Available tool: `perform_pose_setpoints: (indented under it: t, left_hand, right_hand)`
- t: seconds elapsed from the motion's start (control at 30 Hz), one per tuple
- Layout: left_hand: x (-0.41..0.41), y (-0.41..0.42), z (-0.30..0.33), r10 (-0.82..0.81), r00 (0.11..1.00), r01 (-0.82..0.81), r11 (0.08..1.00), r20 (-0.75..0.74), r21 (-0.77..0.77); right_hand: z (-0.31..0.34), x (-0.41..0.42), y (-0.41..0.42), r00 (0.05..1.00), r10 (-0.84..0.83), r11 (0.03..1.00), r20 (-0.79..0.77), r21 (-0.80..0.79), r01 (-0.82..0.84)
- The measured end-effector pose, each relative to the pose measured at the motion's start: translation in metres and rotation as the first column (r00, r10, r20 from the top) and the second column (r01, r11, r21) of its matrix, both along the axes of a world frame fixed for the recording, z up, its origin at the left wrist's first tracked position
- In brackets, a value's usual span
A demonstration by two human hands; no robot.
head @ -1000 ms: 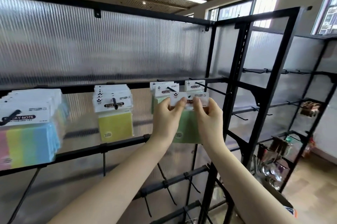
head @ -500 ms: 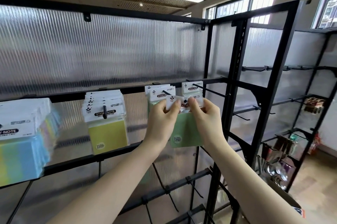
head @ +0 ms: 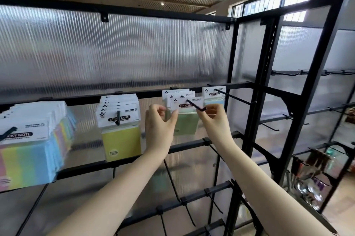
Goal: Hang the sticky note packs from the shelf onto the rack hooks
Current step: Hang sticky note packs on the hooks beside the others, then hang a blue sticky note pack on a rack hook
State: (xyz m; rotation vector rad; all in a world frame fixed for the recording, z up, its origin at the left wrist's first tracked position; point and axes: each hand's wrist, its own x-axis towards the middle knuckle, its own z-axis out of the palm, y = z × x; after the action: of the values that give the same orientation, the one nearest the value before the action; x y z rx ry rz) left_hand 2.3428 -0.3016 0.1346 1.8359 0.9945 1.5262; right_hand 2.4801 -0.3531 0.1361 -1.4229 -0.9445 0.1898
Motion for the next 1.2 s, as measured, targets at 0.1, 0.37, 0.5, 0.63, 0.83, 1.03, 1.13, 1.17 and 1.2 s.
perform_pose_setpoints:
  t: [0.1,0.37,0.5,0.63,0.83,1.03,1.13,1.17,1.2]
  left_hand:
    - [0.003,0.01,-0.009,0.052,0.997,-0.054,0.998,-0.06,-0.033]
    - [0.016,0.024,-0.024,0.097,0.979,-0.14,0.959,-0.179,-0.248]
    - [0.01,0.023,-0.038,0.094,0.954,-0.178,0.942,-0.286,-0.285]
    - [-0.006,0.017,-0.061,0.015,0.933,-0.144,0.931,-0.36,-0.334]
    - [-0.034,-0.005,-0.087,-0.197,0.737,0.0,0.956,-0.646,-0.292]
    - [-0.08,-0.028,-0.101,-0.045,0.649,-0.013,0.997,-0.759,-0.07]
    - [-0.12,-0.03,-0.102,0.04,0.625,-0.065,0.998,-0.779,-0.001]
    - [-0.134,-0.03,-0.101,0.059,0.616,-0.078,0.997,-0.786,0.014]
    - [-0.149,-0.03,-0.1,0.072,0.607,-0.091,0.996,-0.792,0.021]
  right_hand:
    - [-0.006,0.002,0.014,0.999,-0.001,1.0,-0.036,-0.031,0.0]
    - [-0.023,0.002,0.039,0.999,-0.007,0.978,0.031,-0.208,0.013]
    - [-0.034,0.002,0.032,0.999,-0.033,0.955,0.026,-0.296,0.039]
    - [-0.053,0.0,0.018,1.0,-0.027,0.912,0.015,-0.41,0.031]
    - [-0.078,-0.025,-0.002,0.994,0.085,0.765,0.063,-0.644,-0.024]
    - [-0.086,-0.08,-0.013,0.973,0.179,0.792,0.147,-0.608,-0.054]
    - [-0.084,-0.117,-0.013,0.953,0.244,0.796,0.178,-0.598,-0.092]
    - [-0.083,-0.129,-0.012,0.947,0.26,0.797,0.191,-0.595,-0.099]
    - [-0.082,-0.142,-0.011,0.941,0.272,0.798,0.203,-0.594,-0.102]
